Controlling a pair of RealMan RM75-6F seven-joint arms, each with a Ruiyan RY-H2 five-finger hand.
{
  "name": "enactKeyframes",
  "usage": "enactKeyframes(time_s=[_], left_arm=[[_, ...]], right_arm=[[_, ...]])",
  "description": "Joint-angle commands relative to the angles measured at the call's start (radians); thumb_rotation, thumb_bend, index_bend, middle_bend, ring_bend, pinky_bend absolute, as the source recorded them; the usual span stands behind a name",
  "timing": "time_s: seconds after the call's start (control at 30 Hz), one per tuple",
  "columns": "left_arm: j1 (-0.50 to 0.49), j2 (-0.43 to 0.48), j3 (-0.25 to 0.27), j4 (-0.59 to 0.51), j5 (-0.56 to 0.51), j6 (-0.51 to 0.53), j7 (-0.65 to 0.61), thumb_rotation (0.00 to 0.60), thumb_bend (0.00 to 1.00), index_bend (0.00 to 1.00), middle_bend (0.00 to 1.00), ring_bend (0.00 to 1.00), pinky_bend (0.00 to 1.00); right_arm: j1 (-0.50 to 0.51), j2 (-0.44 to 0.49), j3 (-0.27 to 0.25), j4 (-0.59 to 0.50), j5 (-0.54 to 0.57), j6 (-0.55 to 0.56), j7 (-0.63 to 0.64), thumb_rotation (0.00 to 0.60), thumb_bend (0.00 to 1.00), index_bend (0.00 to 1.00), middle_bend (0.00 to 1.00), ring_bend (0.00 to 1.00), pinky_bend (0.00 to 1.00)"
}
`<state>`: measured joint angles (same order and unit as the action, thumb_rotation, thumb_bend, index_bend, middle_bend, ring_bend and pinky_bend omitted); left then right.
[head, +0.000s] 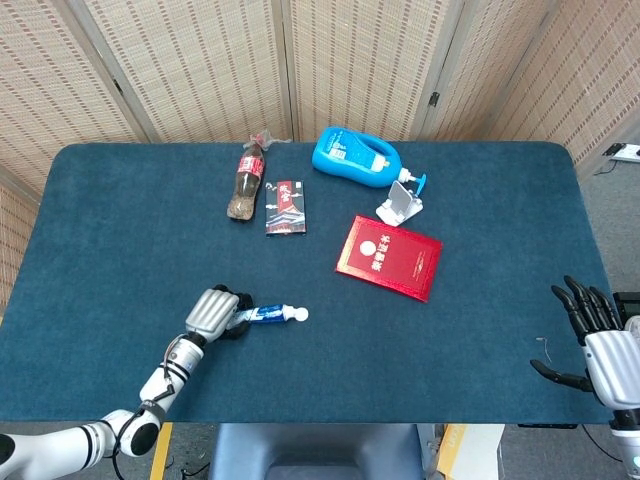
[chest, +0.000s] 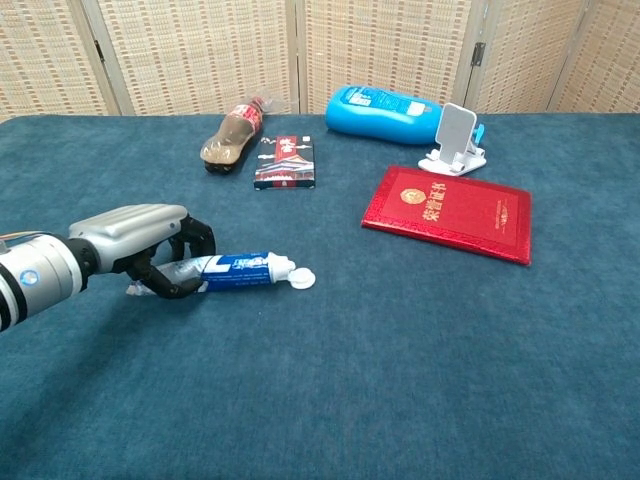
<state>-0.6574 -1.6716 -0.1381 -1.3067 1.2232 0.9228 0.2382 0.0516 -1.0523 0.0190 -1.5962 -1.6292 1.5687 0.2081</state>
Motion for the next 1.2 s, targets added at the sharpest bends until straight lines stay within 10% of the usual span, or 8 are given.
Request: enactKeyframes(time_s=[0.03, 0.6, 1.2], left_arm=[[-0.003, 0.001, 0.014, 0.027, 0.048, 0.014, -0.039, 0.600, 0.51, 0.68, 0.68, 0.64, 0.46], [-0.034, 0.215, 0.066, -0.043, 0.393, 0.219, -0.383, 0.600, 0.57, 0.76, 0.79, 0.75, 0.61], [-0.059, 0.399, 0.060, -0.310, 0.399, 0.198, -0.501, 0.600, 0.58, 0.78, 0.81, 0.76, 0.60]], right_arm=[[0.001, 0.000, 0.000, -0.001, -0.004, 0.001, -0.001, 0.564, 0.00, 0.00, 0.00, 0.00, 0.00], [0.143, 0.031, 0.043, -0.127, -0.105, -0.106, -0.043, 0.563, 0.00, 0.00, 0.00, 0.00, 0.00], [0.444, -0.143, 0.173, -0.202, -0.054, -0.378, -0.189, 0.556, 0.00, 0.00, 0.00, 0.00, 0.00]])
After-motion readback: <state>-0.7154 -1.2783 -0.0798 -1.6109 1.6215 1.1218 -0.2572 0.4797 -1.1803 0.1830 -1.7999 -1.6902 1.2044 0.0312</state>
